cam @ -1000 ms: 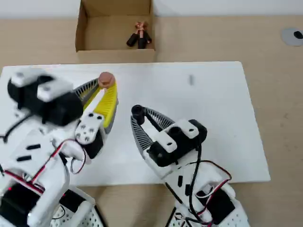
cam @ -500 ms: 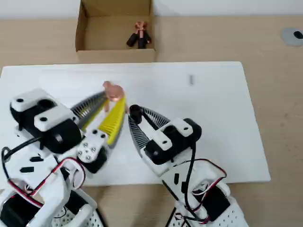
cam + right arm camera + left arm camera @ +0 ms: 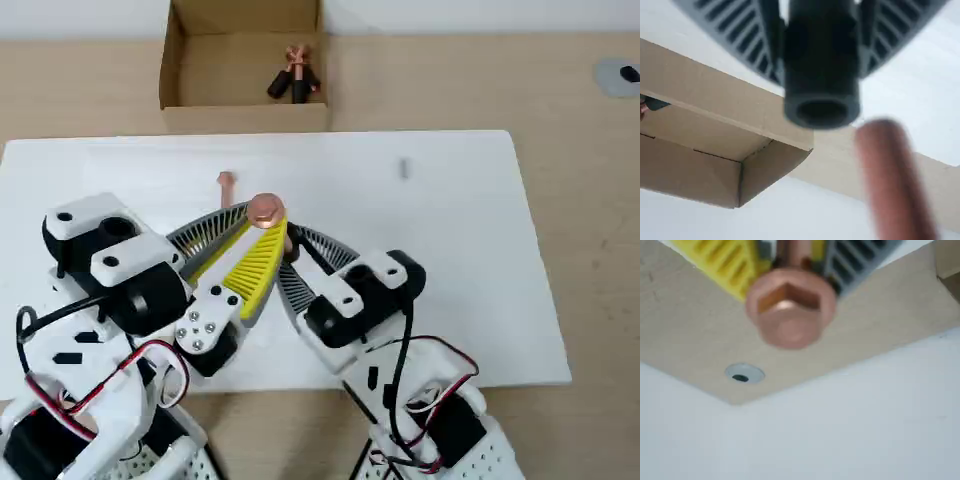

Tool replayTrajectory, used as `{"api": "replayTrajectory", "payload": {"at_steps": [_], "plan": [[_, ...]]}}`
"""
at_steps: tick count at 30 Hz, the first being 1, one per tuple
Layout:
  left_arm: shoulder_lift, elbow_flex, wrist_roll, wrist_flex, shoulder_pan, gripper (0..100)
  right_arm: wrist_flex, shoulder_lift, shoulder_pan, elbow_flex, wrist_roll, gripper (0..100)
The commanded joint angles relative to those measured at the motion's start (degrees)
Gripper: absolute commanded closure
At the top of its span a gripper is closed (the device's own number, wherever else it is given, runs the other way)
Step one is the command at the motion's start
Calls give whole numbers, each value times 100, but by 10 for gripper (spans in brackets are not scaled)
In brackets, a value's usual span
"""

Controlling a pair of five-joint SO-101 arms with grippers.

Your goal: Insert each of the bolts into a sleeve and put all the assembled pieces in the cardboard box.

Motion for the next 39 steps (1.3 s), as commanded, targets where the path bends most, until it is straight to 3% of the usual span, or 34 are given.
{"api": "replayTrajectory", "payload": {"at_steps": [1,5,26,39], "plan": [[-48,-18,-18,-211,-448,995,-132,-523,-75,-57,-9,988],[-57,264,0,-642,-941,995,-123,-523,-66,-57,18,988],[-57,598,844,-651,-624,995,-123,-523,-66,-57,9,988],[-40,686,835,-686,-624,994,-123,-523,-66,-57,0,988]]}}
